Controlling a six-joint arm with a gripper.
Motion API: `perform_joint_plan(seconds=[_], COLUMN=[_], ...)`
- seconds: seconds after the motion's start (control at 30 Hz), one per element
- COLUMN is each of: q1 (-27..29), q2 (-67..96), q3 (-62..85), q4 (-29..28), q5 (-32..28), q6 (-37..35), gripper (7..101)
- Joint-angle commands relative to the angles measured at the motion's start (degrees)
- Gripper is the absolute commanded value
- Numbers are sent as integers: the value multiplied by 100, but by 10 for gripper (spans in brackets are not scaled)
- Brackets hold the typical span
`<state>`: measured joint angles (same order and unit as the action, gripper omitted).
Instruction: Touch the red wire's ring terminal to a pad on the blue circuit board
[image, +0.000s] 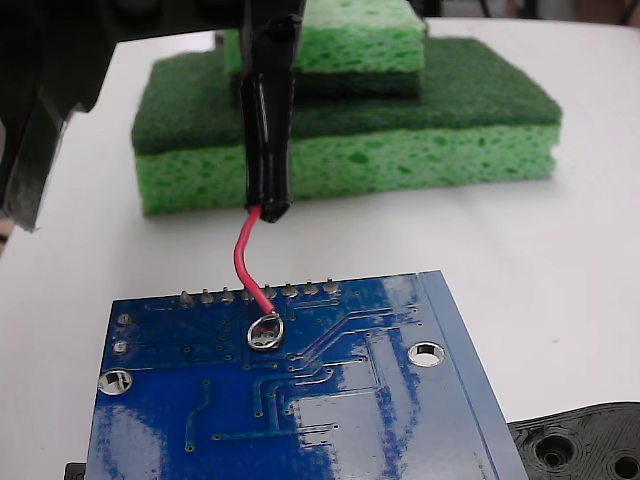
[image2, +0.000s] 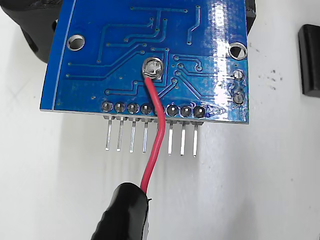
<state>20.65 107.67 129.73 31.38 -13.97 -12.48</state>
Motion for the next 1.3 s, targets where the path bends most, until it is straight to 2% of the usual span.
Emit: perform_joint_plan(seconds=[0.03, 0.23, 0.5, 0.8, 0.93, 1.07, 1.3], q1=[0, -9, -237, -475, -800, -1248, -1397], q2=[88, 1107, 2936, 5528, 6671, 6732, 6732], q3=[9, 545, 1687, 3313, 3858, 3894, 3920], q4=[-62, -220, 53, 686, 1046, 1090, 1195], q5=[-35, -70, 281, 492, 703, 1134, 1081], q6=[0, 220, 624, 1222, 1433, 1661, 1644], gripper=[1003, 1003, 1003, 1003, 1003, 1003, 1003])
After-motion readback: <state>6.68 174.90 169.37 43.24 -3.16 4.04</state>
